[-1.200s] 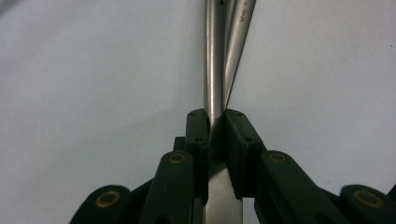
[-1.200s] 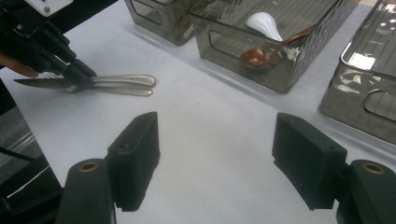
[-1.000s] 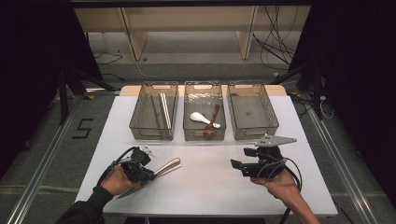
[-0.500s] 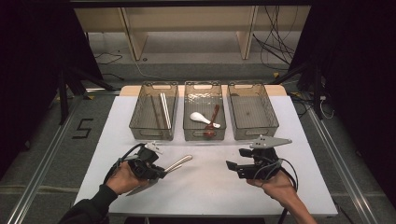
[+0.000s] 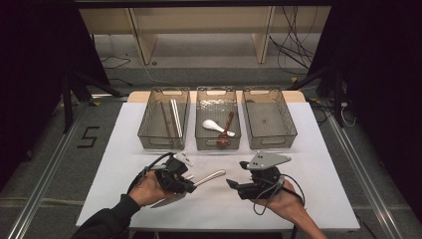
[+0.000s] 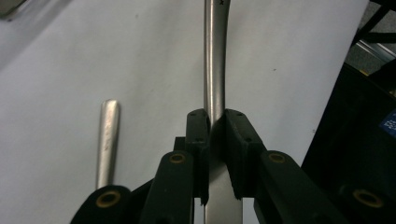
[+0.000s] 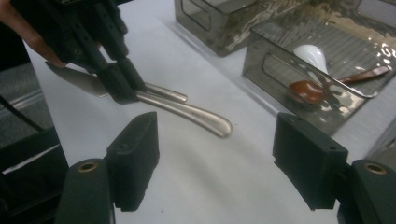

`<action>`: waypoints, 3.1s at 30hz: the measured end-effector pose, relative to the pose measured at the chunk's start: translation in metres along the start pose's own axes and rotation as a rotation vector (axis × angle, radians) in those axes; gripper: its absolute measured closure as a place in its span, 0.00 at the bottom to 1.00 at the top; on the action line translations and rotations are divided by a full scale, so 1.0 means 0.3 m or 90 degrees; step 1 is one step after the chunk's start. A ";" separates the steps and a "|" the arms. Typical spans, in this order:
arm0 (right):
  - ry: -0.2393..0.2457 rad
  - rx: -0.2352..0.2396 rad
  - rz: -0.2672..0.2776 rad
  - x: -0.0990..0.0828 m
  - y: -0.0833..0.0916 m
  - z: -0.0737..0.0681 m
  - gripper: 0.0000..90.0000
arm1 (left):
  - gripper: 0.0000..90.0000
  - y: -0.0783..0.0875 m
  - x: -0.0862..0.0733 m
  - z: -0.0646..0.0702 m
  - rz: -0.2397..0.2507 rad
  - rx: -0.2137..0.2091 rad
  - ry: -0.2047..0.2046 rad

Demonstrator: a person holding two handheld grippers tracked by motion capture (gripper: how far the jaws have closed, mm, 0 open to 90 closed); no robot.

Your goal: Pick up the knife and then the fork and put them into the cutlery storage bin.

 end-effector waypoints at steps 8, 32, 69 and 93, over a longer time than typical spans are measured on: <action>0.066 -0.009 -0.033 -0.006 -0.036 -0.047 0.36 | 0.89 -0.030 0.052 0.064 -0.028 -0.020 -0.047; 0.276 -0.071 -0.147 -0.064 -0.141 -0.118 0.39 | 0.89 -0.030 0.072 0.135 -0.047 -0.039 -0.100; 0.442 -0.007 -0.202 -0.131 -0.156 -0.181 0.88 | 0.89 -0.033 0.072 0.200 -0.095 -0.105 -0.156; 0.424 -0.001 -0.177 -0.122 -0.126 -0.170 0.89 | 0.64 0.106 0.098 0.113 -0.007 -0.059 -0.093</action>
Point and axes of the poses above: each handheld gripper's, and its own axes: y roughly backward along the jaws, x roughly out of its top, z roughly to its right, the point moved 9 cm from there along -y, roughly forward along the jaws, and after that the axes turned 12 degrees about -z, right-handed, at the moved point
